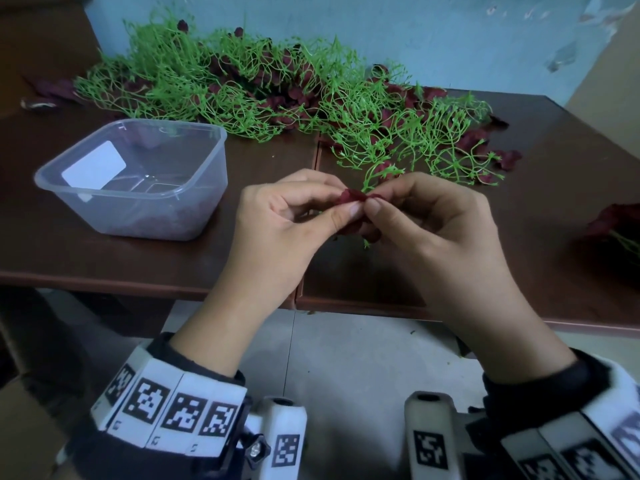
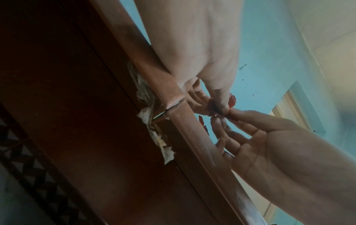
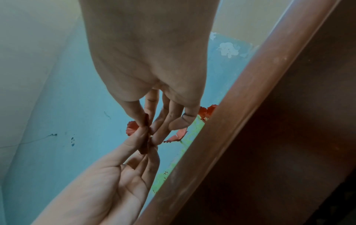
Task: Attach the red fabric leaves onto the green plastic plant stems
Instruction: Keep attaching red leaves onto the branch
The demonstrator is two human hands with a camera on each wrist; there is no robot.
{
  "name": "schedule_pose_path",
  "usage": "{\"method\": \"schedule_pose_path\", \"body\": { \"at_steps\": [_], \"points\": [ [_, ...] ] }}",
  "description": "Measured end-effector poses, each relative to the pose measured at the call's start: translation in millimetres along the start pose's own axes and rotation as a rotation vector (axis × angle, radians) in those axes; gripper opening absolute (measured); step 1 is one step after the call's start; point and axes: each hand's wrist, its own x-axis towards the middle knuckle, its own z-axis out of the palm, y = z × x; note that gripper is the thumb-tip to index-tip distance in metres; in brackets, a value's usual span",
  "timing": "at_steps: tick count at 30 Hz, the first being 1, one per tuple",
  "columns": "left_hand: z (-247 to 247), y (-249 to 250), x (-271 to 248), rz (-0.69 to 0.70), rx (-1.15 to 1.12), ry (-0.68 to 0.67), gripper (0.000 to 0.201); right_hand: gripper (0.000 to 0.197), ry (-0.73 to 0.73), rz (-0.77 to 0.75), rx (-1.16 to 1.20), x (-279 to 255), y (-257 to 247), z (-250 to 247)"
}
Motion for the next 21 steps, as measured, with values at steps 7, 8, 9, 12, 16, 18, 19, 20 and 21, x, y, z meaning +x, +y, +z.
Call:
{"method": "schedule_pose_path", "body": {
  "at_steps": [7,8,9,12,16,18,19,20,21],
  "points": [
    [0.2,-0.2,0.2,0.022,0.028,0.001,0.012,0.01,0.02,0.074,0.05,-2.6,2.2,3.5],
    [-0.6,0.2,0.5,0.021,0.027,-0.006,0.012,0.01,0.016,0.095,0.063,-2.1,2.6,2.9],
    [-0.8,0.8,0.5,0.023,0.031,-0.011,0.012,0.011,0.012,0.12,0.082,-1.3,3.5,2.1],
    [0.8,3.2,-1.5,0.037,0.059,-0.035,0.014,0.014,0.003,0.21,0.184,1.5,7.4,0.1],
    [4.3,1.0,-2.8,0.053,0.087,-0.042,0.011,0.01,0.037,0.257,0.242,2.6,9.7,-1.5],
    [6.0,0.7,-2.1,0.04,0.082,-0.046,0.01,0.011,0.055,0.246,0.237,2.5,8.6,-2.3],
    [6.9,0.7,-1.7,0.032,0.078,-0.047,0.009,0.011,0.059,0.236,0.232,2.6,8.1,-2.5],
    [7.3,0.4,-1.4,0.024,0.07,-0.048,0.008,0.01,0.062,0.225,0.225,2.8,7.7,-2.7],
    [8.0,0.4,-1.2,0.014,0.049,-0.051,0.008,0.009,0.067,0.212,0.216,3.0,7.8,-3.2]
  ]
}}
